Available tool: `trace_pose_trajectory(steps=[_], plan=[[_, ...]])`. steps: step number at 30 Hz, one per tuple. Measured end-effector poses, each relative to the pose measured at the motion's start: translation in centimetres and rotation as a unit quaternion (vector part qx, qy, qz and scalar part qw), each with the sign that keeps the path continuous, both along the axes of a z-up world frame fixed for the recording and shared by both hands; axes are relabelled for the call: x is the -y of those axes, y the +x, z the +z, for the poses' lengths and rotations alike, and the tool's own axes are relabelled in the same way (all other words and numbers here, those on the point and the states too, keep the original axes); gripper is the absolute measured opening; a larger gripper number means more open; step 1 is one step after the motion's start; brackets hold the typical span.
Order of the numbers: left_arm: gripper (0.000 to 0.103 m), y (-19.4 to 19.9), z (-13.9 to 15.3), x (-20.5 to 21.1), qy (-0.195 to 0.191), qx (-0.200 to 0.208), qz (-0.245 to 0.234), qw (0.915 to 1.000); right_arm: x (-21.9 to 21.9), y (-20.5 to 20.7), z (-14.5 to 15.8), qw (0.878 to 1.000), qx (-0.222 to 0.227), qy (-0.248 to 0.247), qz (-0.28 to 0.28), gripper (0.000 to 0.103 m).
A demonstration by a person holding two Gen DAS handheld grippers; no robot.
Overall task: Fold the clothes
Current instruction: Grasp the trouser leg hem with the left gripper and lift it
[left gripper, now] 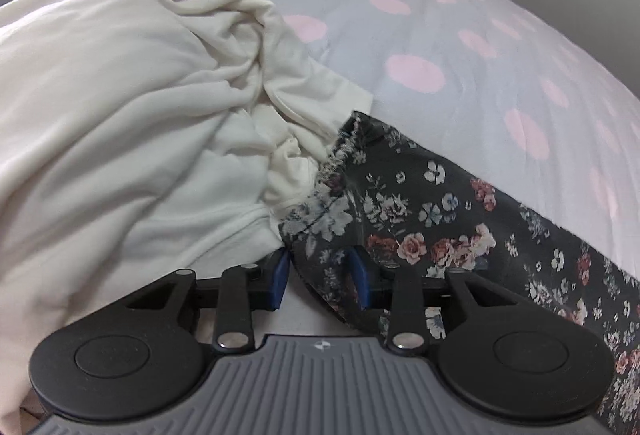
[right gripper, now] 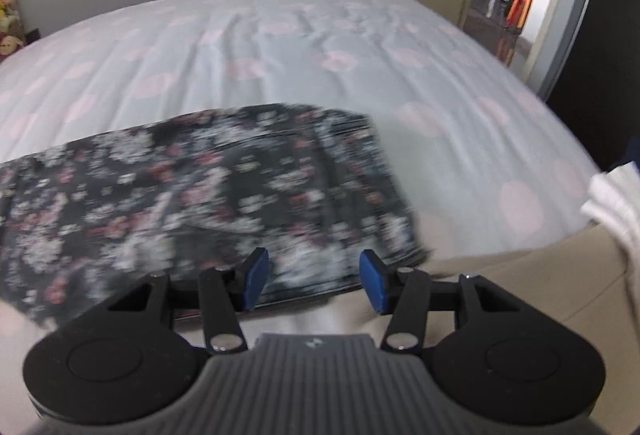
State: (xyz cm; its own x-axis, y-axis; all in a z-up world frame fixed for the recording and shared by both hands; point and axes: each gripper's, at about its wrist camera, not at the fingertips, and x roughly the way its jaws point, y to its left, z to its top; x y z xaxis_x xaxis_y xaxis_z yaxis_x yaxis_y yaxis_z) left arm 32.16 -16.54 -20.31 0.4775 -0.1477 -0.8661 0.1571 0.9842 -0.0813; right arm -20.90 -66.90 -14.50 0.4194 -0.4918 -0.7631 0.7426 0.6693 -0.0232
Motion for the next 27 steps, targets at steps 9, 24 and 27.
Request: trace_pose_trajectory(steps=[9, 24, 27], plan=[[0.017, 0.9, -2.1, -0.9, -0.032, -0.021, 0.020, 0.9991, -5.2, 4.1, -0.3, 0.998, 0.036, 0.042, 0.037, 0.059], [0.007, -5.0, 10.6, 3.0, -0.134, 0.106, -0.080, 0.9820, -10.4, 8.5, -0.6, 0.988, 0.077, 0.127, 0.052, 0.061], [0.007, -7.6, 13.0, 6.3, -0.151, 0.120, -0.131, 0.9726, -11.0, 8.7, -0.4, 0.985, 0.089, 0.139, 0.055, 0.061]])
